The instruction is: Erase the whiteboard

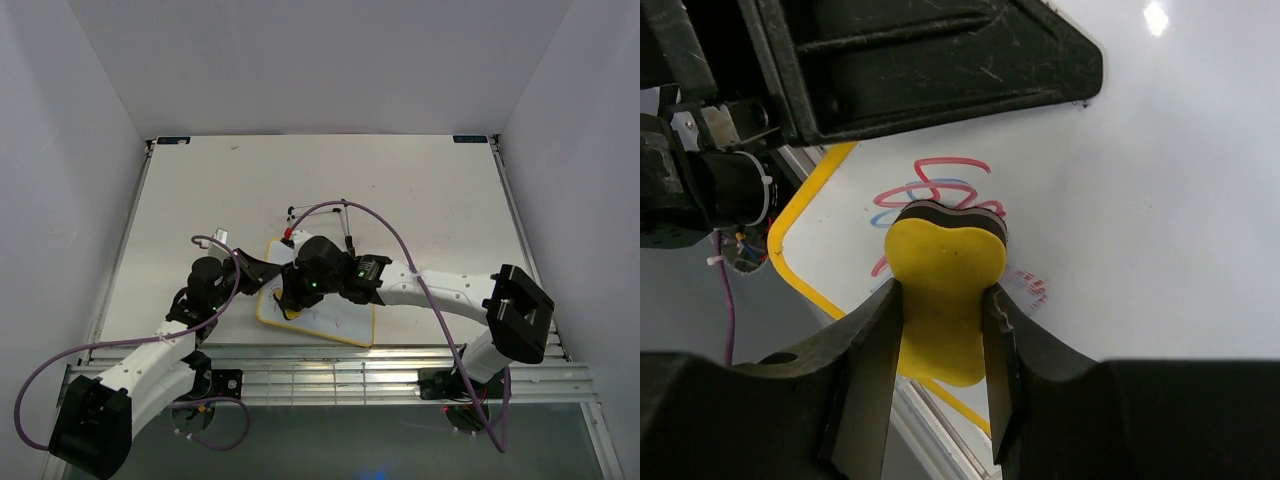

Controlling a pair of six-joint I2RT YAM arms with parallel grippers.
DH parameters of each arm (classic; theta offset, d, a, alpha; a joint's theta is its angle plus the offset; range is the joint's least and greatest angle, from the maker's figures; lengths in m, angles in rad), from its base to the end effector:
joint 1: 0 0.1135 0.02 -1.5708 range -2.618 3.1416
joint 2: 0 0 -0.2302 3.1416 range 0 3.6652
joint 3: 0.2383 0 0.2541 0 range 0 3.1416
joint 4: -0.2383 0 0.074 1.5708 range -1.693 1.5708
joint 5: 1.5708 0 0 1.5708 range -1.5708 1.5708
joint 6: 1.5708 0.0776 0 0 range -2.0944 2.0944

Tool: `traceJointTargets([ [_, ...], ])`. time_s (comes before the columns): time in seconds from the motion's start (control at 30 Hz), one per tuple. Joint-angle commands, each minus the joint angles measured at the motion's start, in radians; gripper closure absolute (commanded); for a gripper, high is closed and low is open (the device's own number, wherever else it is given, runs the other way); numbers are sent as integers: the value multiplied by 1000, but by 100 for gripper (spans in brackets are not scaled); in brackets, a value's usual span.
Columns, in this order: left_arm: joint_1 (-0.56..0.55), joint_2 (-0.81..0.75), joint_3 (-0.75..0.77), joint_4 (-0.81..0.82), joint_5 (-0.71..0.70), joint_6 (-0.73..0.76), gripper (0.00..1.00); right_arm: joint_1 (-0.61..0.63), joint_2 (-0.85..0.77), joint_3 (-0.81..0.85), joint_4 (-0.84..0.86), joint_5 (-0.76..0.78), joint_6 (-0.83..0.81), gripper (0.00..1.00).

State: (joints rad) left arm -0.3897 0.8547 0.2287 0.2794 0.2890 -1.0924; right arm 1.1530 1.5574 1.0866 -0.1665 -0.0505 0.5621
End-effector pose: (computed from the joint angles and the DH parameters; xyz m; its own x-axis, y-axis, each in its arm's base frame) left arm 0.2170 -0.1130 0.1407 -0.6880 -0.6373 -0.3470 0.0028 0.4759 -0.8795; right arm 0.1530 0.3543 0.1950 -0.6996 -0.2639 -0.6640 -0.6576 0.6014 0.4538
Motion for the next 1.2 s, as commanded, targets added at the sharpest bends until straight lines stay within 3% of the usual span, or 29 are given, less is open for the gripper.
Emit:
traceJointTargets([
  [0.0, -17, -8, 17, 64, -5, -37, 100, 25, 41, 65, 15, 24, -25, 75],
  [0.4, -26, -16, 17, 64, -7, -38, 100, 40, 130, 171, -24, 79, -85, 75],
  [0.57, -28, -19, 14, 64, -4, -40, 100, 34, 144, 156, -115, 198, -102, 75],
  [0.9, -34, -36, 17, 63, -4, -24, 100, -58, 138, 87, -221, 233, -117, 74],
  [1.17, -43, -28, 12, 63, -8, -26, 100, -61, 148, 121, -222, 137, -131, 75],
])
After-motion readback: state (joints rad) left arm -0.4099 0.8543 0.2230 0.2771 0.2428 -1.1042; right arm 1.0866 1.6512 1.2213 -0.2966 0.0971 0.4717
